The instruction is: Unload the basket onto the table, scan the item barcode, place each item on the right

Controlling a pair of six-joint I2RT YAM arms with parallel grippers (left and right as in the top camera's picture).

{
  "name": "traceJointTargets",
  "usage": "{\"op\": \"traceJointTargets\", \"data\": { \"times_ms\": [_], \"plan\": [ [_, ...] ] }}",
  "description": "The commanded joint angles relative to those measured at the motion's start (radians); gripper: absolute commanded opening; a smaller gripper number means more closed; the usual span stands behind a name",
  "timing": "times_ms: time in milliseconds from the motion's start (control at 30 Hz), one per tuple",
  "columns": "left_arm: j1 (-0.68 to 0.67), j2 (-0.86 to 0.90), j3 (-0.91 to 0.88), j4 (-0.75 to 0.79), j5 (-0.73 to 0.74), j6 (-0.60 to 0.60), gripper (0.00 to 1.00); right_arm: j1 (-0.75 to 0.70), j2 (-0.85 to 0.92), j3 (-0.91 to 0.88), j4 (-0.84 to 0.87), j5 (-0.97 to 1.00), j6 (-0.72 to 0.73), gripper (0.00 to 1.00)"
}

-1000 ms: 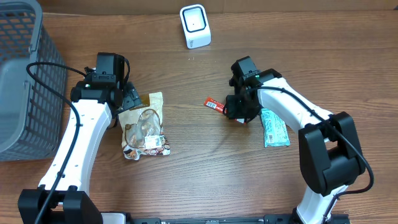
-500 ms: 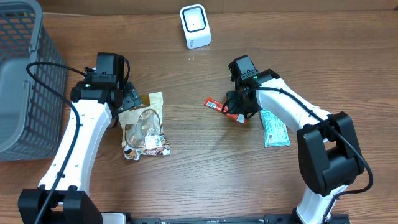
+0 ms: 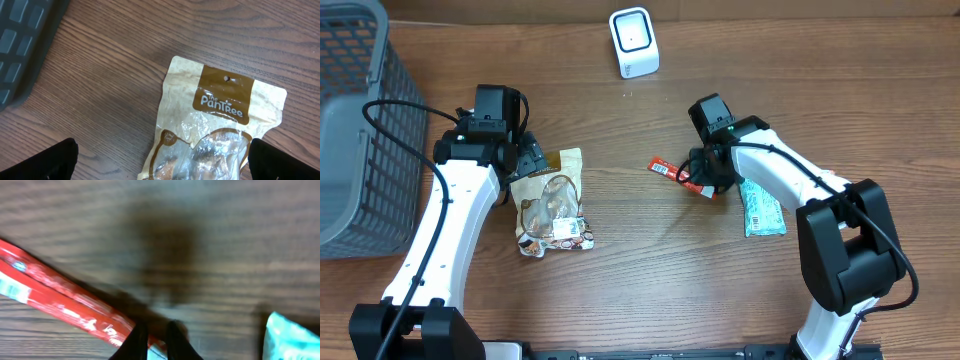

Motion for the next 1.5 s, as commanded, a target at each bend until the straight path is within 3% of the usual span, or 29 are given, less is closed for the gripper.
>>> {"op": "traceJointTargets", "data": {
  "times_ms": [0, 367, 600, 900, 1067, 1467],
  "plan": [
    [-0.001, -0.020, 0.017, -0.002, 0.000, 0.008, 1.00, -0.003, 0.007, -0.035, -0.005, -0.008, 0.056, 0.13],
    [-0.001, -0.020, 0.017, -0.002, 0.000, 0.008, 1.00, -0.001, 0.006, -0.012, -0.005, -0.242, 0.041, 0.11],
    [-0.001, -0.020, 0.017, -0.002, 0.000, 0.008, 1.00, -0.001, 0.005, 0.032, -0.016, -0.255, -0.016, 0.13],
    [-0.001, -0.020, 0.017, -0.002, 0.000, 0.008, 1.00, 0.044, -0.025, 0.200, -0.235, -0.230, -0.106, 0.16],
    [-0.001, -0.020, 0.017, -0.002, 0.000, 0.008, 1.00, 0.077, -0.015, 0.157, -0.249, -0.168, -0.110, 0.16],
    [-0.001, -0.020, 0.017, -0.002, 0.000, 0.008, 1.00, 0.097, -0.014, -0.028, -0.074, -0.095, -0.122, 0.20]
  ]
}}
